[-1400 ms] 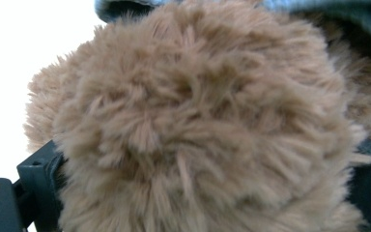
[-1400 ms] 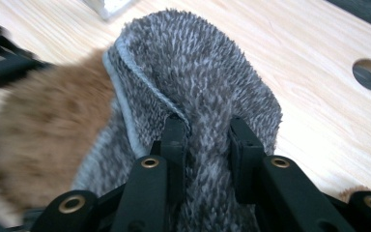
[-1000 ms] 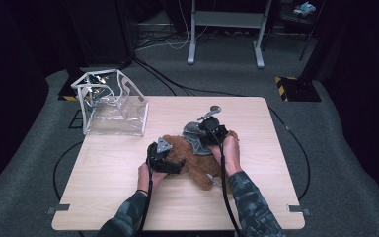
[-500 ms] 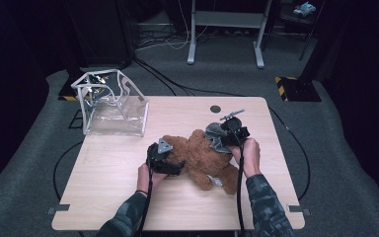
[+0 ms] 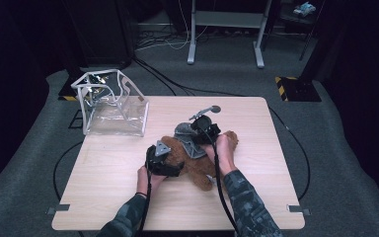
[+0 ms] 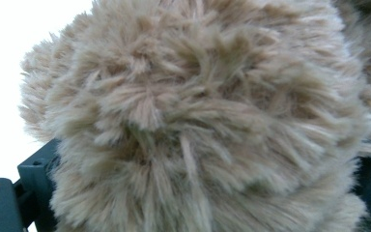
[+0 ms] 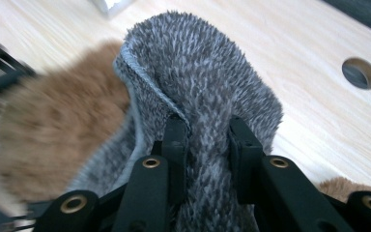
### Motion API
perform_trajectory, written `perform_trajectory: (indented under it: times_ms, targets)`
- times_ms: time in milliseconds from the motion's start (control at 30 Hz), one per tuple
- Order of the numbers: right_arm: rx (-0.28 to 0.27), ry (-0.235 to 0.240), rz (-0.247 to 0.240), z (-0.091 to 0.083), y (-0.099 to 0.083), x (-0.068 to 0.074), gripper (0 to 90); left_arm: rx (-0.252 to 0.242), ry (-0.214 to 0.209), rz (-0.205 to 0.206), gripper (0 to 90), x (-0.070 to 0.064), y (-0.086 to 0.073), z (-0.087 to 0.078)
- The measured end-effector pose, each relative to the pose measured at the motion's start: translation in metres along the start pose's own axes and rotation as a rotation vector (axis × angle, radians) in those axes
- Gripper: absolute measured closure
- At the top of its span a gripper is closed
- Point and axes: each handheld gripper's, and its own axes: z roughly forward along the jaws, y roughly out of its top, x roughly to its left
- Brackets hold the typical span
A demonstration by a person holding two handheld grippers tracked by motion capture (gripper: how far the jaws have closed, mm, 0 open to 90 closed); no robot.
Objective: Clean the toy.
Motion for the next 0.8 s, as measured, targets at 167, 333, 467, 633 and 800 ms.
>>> perform_trajectory:
  times_ms: [167,333,467,633,800]
  targets:
    - [0.046,-0.035,0.033,0.004,-0.011,-0.011,73.5,0.021,0.004,0.011,3.7,-0.002,0.002,0.0]
    - [0.065,-0.075,0.093,-0.005,-0.026,-0.037,73.6,0.032,0.009,0.017,3.7,-0.002,0.003,0.0]
    - [0.08,-0.105,0.152,-0.01,-0.043,-0.06,73.7,0.033,0.009,0.016,3.7,-0.002,0.003,0.0]
    - [0.124,-0.164,0.192,-0.009,-0.065,-0.085,73.9,0.031,0.003,0.001,3.7,-0.001,0.003,0.0]
    - [0.1,-0.184,0.251,-0.02,-0.073,-0.098,73.8,0.033,0.001,0.001,3.7,-0.001,0.003,0.0]
